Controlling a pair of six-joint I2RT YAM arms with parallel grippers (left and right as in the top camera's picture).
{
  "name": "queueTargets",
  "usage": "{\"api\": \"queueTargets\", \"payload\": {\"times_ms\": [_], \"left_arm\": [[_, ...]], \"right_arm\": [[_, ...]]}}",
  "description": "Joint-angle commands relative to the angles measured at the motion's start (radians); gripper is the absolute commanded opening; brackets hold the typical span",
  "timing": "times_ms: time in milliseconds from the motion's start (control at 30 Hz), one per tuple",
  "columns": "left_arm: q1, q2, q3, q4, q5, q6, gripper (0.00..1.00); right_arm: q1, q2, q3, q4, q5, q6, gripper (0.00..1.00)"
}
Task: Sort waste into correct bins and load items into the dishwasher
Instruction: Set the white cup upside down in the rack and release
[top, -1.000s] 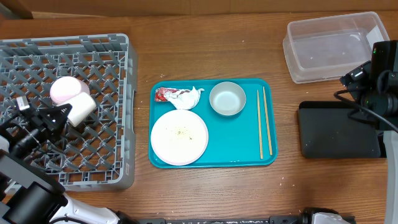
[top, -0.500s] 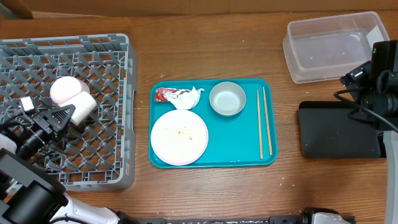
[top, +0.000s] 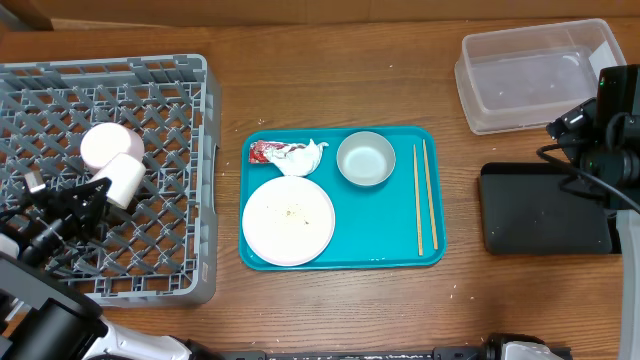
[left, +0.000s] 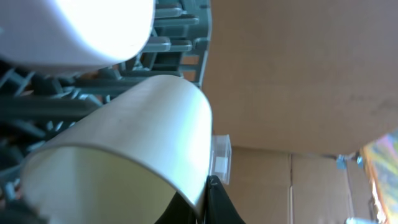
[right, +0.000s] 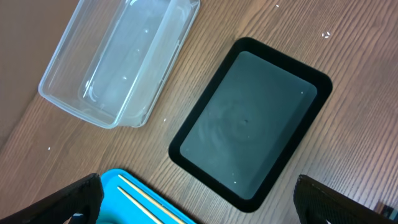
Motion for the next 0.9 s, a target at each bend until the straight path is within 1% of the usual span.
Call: {"api": "queueTargets", "payload": {"times_ms": [0,67,133,200,267,400,533,633,800,833,867], "left_arm": [[0.042,0.023,-0.023,0.01,-0.34,-0.106,0.12],[0.048,0.023,-0.023,0.01,-0.382,-0.16,0.21],[0.048,0.023,-0.023,0.01,-0.415,-0.219,0.23],[0.05,0.022,-0.02,0.008,-0.415,-0.264,0.27],[0.056,0.022,-0.012,0.005,-0.413,-0.304,0.27],[0.077,0.022,0.033,-0.043,-0.413,-0.307,0.27],[0.101,0.022,0.135,-0.142,-0.415,-0.307,0.27],[0.118,0.022,0.247,-0.251,-0.422,-0.29,0.27],[0.111,0.022,0.459,-0.441,-0.512,-0.258,0.27],[0.102,0.022,0.492,-0.47,-0.511,-0.237,0.25],[0.09,0.022,0.519,-0.496,-0.51,-0.219,0.2]], "right_arm": [[-0.006,-0.001,0.008,0.002,0.003,0.004,1.0],[-0.006,-0.001,0.008,0.002,0.003,0.004,1.0],[-0.006,-0.001,0.008,0.002,0.003,0.004,1.0],[-0.006,-0.001,0.008,0.002,0.003,0.004,1.0],[-0.006,-0.001,0.008,0.002,0.003,0.004,1.0],[-0.006,-0.001,0.008,0.002,0.003,0.004,1.0],[-0.006,-0.001,0.008,0.002,0.003,0.004,1.0],[-0.006,-0.001,0.008,0.002,0.003,0.004,1.0],[-0.006,-0.001,0.008,0.002,0.003,0.004,1.0],[-0.006,-0.001,0.008,0.002,0.003,0.004,1.0],[-0.006,-0.001,0.008,0.002,0.003,0.004,1.0]]}}
